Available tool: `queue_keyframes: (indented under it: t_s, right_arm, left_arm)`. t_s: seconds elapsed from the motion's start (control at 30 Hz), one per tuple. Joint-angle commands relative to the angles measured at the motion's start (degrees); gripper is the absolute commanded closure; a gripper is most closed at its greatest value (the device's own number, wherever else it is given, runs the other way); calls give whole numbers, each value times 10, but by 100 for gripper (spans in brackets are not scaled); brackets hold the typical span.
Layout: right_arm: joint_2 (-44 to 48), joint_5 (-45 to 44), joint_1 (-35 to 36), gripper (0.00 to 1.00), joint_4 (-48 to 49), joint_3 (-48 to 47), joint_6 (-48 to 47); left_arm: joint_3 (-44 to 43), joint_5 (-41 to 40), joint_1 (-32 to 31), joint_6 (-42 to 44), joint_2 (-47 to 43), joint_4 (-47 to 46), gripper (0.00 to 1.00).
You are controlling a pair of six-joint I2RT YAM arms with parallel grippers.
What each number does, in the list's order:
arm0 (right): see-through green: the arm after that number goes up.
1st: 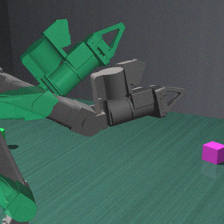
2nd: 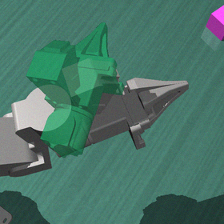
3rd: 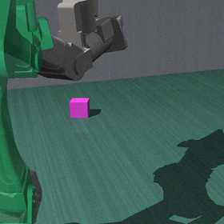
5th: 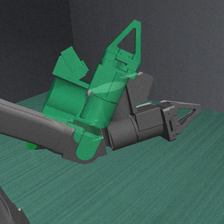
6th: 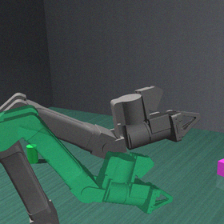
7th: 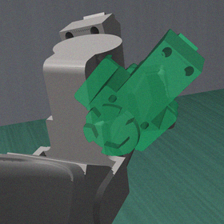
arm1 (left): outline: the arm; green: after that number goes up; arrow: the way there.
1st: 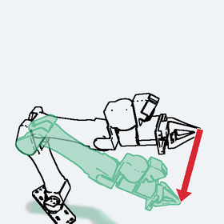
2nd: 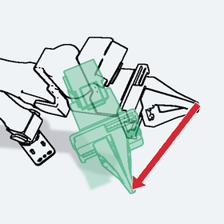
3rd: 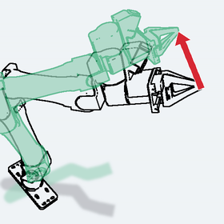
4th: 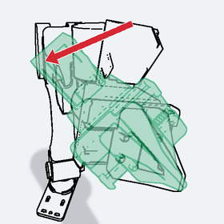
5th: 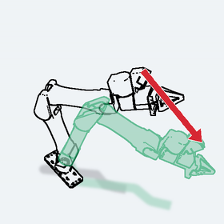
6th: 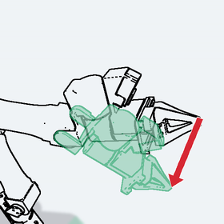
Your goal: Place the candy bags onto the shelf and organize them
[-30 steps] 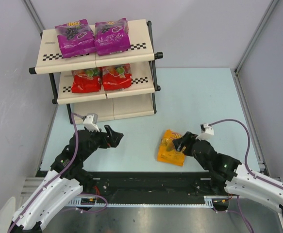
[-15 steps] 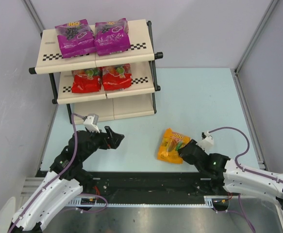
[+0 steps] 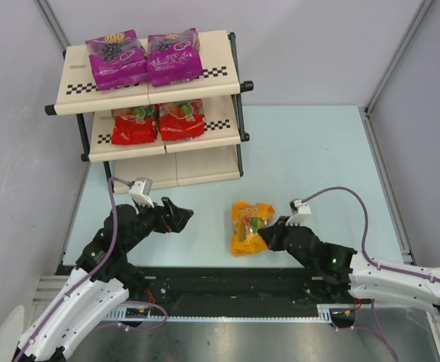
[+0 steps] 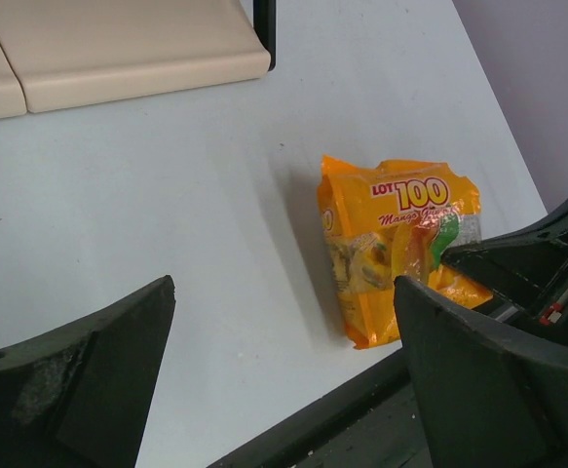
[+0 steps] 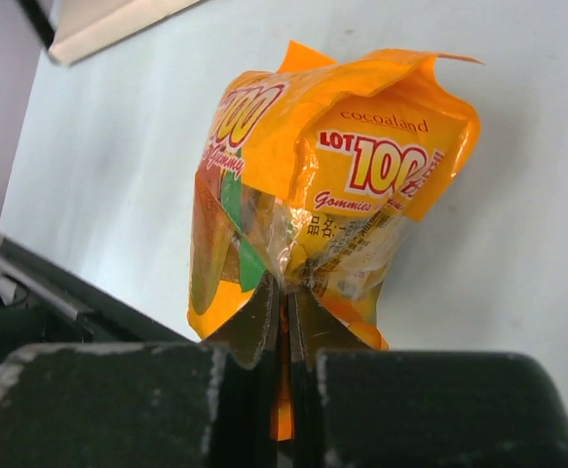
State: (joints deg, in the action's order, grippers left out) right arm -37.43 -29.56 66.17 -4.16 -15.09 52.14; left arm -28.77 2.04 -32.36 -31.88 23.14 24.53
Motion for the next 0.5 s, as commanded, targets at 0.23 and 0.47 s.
queue_keyframes:
  t_s: [0.23, 0.47]
  right_arm:
    - [-319, 57, -6, 100, 415, -96, -89]
    - [-426, 38, -3, 32, 369, -132, 24]
  left_arm:
    - [-3, -7, -2, -8, -4, -10, 2]
    - [6, -16, -3, -33, 1, -11, 3]
